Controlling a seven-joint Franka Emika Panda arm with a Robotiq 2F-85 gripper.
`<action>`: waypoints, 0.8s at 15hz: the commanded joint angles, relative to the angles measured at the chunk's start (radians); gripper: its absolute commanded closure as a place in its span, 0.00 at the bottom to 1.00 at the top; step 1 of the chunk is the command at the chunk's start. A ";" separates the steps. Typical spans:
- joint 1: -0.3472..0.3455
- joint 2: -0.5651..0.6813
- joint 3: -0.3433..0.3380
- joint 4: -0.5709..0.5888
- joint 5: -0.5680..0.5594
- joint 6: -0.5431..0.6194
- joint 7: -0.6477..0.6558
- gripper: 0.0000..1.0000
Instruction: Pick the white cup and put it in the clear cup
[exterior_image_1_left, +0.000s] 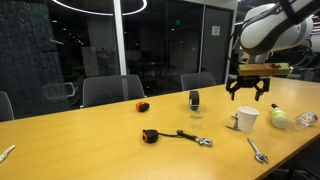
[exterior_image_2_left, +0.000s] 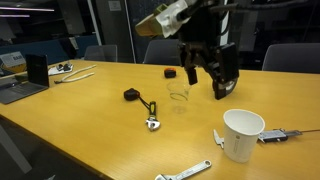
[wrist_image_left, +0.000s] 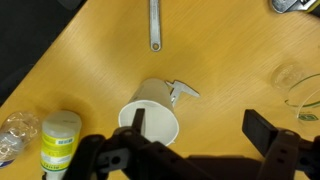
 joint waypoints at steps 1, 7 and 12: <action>0.039 0.116 -0.037 0.085 0.004 0.027 -0.118 0.00; 0.063 0.227 -0.105 0.153 0.004 0.030 -0.310 0.00; 0.069 0.299 -0.158 0.166 0.026 0.047 -0.427 0.00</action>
